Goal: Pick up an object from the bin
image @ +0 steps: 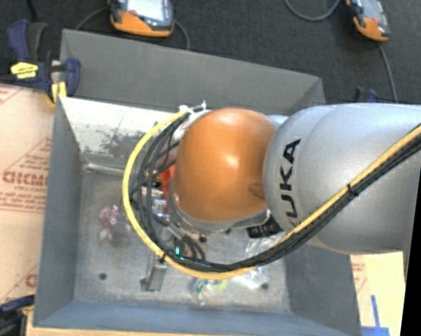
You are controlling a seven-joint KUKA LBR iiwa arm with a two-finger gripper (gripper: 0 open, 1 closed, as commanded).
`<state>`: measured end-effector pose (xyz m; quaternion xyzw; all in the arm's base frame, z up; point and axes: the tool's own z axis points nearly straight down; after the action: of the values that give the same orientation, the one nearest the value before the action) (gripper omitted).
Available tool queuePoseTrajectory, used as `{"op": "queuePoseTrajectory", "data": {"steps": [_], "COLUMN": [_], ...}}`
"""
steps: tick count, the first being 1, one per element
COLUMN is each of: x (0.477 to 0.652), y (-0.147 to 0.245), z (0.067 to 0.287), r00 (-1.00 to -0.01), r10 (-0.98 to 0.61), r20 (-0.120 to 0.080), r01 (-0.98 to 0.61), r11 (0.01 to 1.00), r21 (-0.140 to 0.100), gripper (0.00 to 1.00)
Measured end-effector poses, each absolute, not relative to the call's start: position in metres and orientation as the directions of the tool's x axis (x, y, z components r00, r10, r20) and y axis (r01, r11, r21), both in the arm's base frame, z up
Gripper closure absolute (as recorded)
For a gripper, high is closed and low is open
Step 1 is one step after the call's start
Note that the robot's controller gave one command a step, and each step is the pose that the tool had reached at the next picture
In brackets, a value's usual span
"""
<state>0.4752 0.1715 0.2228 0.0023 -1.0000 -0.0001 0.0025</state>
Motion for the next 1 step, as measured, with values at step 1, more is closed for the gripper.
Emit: {"op": "queuePoseTrajectory", "data": {"steps": [1], "x": [0.4956], "y": [0.2165], "z": [0.13], "r00": [-0.994], "r10": [0.111], "r20": [0.005], "r01": [0.111], "r11": [0.994], "r21": [0.0], "gripper": [0.0]}}
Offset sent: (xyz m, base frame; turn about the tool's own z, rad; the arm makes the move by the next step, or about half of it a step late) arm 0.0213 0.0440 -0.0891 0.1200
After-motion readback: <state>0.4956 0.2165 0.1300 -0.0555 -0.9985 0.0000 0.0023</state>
